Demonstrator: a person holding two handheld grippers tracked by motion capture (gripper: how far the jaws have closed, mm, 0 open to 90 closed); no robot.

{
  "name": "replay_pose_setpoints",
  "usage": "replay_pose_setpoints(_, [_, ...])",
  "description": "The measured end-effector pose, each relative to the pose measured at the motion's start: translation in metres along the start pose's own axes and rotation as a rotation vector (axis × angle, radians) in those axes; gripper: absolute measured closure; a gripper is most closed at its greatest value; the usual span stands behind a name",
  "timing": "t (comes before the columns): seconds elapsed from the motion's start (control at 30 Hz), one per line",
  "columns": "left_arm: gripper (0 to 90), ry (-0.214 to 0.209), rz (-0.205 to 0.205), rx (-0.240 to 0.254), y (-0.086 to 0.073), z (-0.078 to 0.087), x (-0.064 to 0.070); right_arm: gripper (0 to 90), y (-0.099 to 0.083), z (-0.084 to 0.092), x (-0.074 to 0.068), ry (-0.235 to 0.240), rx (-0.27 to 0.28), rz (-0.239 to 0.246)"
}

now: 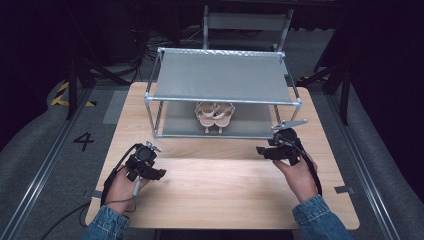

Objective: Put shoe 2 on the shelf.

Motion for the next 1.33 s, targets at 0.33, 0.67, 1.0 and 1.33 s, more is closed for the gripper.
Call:
replay_pose_setpoints(0.33, [42.9,0.009,0.011,0.006,0.000,-0.001,-0.002,40.6,-0.027,0.019,0.024,-0.020,-0.040,-0.031])
replay_pose_setpoints(0.67, [42.5,-0.002,0.011,-0.007,-0.002,-0.002,-0.002,39.2,-0.055,0.025,0.057,-0.060,-0.138,-0.095])
replay_pose_setpoints(1.0, [42.3,0.002,0.027,-0.012,-0.006,-0.004,-0.010,38.8,-0.084,0.018,0.093,-0.072,-0.193,-0.103])
replay_pose_setpoints(1.33, [42.2,0.005,0.037,-0.003,-0.007,-0.004,-0.011,38.7,-0.087,0.013,0.096,-0.061,-0.206,-0.114])
Point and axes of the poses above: each handheld gripper's, and its own axes: z roughly backward along the jaws, y roughly out of its top, x roughly to its right, the point moved 7 cm from there along -z, roughly forward along the jaws, and after that the axes turned 6 degrees about -z, right-handed, at the moved point
